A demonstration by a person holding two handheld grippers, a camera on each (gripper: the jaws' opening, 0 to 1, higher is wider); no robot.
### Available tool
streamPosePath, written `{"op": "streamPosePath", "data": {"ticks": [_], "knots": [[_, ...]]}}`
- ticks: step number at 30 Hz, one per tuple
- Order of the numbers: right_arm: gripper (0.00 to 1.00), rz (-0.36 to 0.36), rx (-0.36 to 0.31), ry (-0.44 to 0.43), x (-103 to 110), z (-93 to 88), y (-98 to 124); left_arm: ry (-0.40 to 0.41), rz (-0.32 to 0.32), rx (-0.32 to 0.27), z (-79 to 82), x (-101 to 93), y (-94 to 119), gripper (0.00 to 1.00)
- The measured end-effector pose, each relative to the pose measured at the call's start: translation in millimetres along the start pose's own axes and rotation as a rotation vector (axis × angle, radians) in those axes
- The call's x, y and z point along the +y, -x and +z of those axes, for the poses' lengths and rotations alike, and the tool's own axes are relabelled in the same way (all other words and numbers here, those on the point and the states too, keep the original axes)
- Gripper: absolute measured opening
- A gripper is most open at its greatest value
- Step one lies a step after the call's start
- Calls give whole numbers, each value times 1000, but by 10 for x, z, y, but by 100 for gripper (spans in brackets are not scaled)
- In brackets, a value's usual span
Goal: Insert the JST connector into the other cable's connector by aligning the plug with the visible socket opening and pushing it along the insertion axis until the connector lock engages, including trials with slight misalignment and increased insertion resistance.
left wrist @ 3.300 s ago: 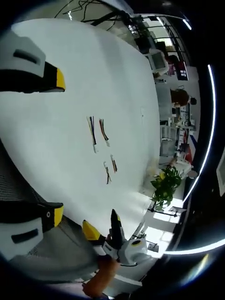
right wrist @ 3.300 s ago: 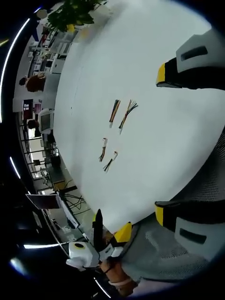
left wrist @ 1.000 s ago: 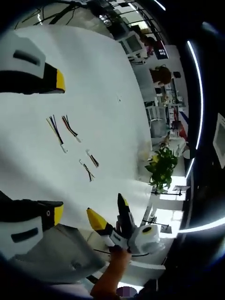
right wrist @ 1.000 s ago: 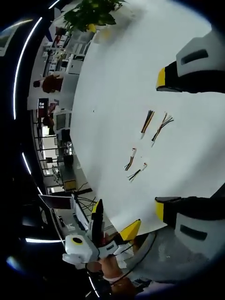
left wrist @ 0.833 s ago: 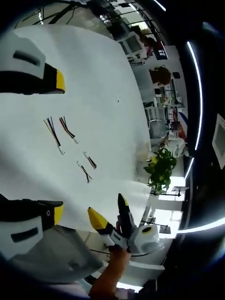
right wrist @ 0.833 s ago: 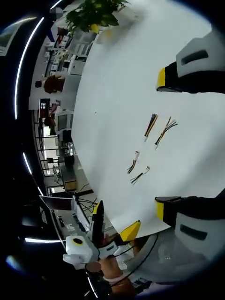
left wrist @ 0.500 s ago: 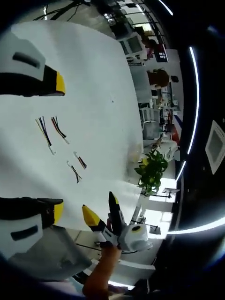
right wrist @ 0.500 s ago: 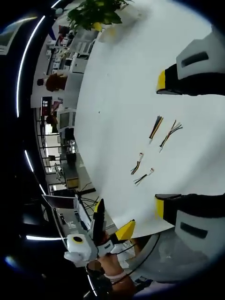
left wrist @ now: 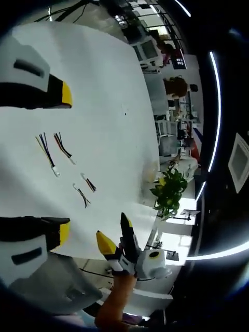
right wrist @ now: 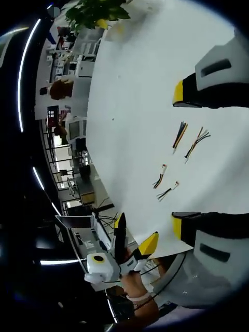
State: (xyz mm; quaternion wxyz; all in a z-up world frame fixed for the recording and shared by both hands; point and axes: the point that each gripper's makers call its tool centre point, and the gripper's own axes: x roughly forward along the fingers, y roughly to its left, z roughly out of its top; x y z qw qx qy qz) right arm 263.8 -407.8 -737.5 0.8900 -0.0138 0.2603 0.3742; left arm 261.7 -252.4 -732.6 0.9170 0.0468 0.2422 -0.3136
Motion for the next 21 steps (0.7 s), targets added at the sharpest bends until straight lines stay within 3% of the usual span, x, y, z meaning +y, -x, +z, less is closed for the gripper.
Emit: {"op": "streamPosePath", "data": {"ticks": [8,21], "knots": [[77,3,-9,-36,-64,-25,-27,-10,8,-12,58,45,-58,85],[76,53,-1,-6,-103,27,-220,-47,-13,-26,185,117,-252,84]]}}
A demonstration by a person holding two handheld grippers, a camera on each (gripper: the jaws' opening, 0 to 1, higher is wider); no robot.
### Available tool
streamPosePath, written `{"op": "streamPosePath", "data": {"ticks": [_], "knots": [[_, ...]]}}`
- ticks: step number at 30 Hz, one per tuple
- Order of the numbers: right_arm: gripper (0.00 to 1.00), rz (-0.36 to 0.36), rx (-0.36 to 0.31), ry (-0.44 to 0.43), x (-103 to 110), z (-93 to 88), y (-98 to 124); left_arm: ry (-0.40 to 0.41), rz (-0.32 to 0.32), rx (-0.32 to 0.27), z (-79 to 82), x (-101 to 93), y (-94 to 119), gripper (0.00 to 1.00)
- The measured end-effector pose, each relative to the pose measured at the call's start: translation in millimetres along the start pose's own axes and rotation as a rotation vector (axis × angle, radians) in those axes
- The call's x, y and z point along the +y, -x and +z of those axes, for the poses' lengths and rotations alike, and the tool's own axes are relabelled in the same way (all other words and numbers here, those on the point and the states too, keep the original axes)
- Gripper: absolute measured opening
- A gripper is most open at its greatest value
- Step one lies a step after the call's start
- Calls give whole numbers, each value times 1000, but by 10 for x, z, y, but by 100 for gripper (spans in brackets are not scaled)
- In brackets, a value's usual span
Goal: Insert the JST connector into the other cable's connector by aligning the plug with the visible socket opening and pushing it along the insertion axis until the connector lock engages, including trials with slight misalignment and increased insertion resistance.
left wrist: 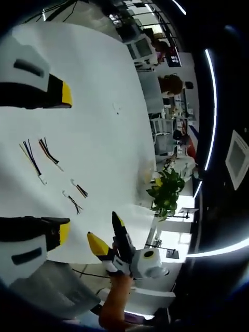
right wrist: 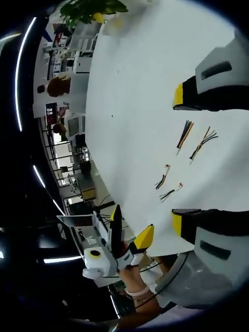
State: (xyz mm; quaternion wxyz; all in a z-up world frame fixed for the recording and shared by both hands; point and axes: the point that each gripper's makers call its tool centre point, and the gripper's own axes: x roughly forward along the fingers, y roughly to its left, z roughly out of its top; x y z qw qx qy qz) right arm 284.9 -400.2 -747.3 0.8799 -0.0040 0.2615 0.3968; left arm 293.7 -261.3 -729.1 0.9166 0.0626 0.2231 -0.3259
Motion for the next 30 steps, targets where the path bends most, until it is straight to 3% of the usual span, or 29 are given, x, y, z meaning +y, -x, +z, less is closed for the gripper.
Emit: {"op": "streamPosePath", "data": {"ticks": [9,14,26,30], "knots": [[70,-1,-17,73,-123,66,-83,-40,1,7,-54,56,-115,83],[72,25,-32,71,-201,89,-157,-34,0,4,-48,69,-155,81],[71,44,6,112,-328,4,-312,-8,-11,14,-122,148,-289,76],[71,42,8,124,-377,5,-332,-34,-4,38,-175,179,-327,77]]}}
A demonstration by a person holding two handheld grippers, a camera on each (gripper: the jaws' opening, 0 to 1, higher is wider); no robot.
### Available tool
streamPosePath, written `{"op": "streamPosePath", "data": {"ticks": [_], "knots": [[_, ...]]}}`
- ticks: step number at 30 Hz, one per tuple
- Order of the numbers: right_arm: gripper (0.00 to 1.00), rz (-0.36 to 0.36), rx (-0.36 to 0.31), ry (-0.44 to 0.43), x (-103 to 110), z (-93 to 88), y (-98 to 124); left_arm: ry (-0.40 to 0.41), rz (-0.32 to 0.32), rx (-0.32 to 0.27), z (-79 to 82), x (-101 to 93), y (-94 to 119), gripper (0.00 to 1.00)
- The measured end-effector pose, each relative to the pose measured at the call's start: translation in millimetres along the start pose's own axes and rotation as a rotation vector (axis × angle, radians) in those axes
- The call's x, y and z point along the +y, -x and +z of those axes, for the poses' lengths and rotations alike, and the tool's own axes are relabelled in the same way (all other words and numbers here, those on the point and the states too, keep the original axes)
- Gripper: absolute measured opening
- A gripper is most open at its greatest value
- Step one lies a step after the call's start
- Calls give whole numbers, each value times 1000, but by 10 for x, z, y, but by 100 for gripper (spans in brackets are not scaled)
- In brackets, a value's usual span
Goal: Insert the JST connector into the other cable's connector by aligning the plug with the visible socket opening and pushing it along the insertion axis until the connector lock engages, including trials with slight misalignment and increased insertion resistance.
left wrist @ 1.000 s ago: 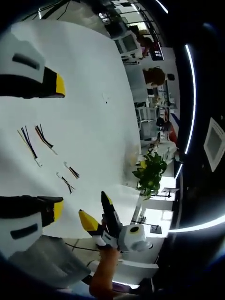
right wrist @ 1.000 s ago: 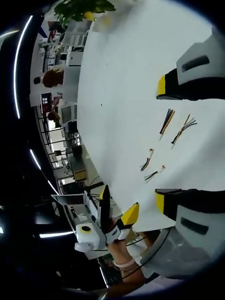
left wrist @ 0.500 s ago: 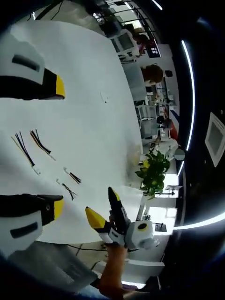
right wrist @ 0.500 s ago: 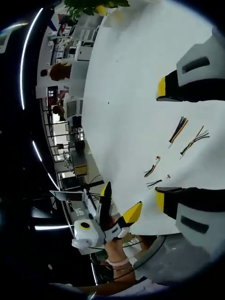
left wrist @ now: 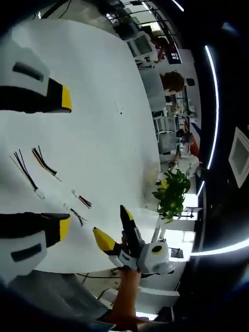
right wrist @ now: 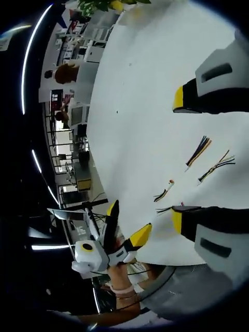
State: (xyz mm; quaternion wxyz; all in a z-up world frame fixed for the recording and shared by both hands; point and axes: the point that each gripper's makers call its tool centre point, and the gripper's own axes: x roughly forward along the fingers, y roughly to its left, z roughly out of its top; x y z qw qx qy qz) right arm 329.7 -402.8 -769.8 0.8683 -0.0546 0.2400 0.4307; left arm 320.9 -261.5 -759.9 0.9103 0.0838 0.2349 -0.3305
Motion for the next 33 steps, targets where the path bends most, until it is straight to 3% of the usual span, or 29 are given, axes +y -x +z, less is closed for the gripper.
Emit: {"op": "streamPosePath", "data": {"ticks": [12,15,23,33], "knots": [[67,23,23,18,-64,-84,-126,35,-34,-9,-10,21,-119,71],[67,54,-9,27,-38,-56,-148,47,-36,-1,-30,43,-155,70],[59,101,-41,30,-31,-41,-210,43,-67,6,-97,59,-211,66],[49,155,2,44,5,-211,-322,32,-110,27,-231,62,-257,58]]}}
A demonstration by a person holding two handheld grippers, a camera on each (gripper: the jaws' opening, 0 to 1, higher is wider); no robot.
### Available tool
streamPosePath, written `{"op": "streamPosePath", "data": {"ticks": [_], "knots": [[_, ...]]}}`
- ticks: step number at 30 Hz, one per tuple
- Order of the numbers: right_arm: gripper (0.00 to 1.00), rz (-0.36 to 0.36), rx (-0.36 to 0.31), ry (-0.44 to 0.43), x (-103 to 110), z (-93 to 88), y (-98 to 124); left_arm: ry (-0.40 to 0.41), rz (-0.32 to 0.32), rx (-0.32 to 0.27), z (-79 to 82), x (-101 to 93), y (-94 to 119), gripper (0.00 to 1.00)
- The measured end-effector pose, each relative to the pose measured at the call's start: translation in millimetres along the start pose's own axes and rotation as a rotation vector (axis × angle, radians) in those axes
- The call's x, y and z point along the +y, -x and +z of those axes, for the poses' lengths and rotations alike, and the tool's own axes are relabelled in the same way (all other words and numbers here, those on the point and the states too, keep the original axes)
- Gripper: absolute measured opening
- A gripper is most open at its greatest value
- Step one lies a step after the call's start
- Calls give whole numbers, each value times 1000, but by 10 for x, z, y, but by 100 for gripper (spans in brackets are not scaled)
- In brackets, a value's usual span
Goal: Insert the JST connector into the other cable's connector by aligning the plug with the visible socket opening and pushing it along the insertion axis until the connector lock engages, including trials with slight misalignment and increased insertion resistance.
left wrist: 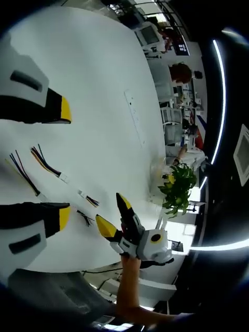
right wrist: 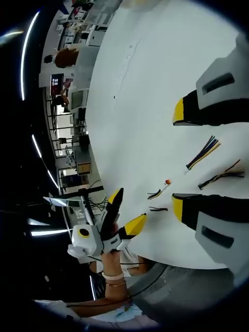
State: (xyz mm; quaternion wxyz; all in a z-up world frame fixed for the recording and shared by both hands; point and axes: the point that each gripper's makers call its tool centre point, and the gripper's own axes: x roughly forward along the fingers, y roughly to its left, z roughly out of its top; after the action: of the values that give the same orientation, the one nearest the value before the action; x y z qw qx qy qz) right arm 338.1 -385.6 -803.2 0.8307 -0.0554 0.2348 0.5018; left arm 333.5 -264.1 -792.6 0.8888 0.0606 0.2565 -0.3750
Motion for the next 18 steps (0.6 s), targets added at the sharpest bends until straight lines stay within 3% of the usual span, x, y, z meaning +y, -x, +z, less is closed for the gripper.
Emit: {"op": "streamPosePath", "data": {"ticks": [3,7,15,18], "knots": [[46,17,4,6,-6,-26,-36,0,1,17,-49,18,-22,57],[38,45,-1,-2,4,-47,-73,-5,-6,35,-103,26,-51,47],[23,85,-14,-13,5,-73,-95,-8,-33,15,-84,-5,-131,37],[22,97,-10,-25,12,-99,-103,-10,-49,15,-97,-17,-172,32]]}}
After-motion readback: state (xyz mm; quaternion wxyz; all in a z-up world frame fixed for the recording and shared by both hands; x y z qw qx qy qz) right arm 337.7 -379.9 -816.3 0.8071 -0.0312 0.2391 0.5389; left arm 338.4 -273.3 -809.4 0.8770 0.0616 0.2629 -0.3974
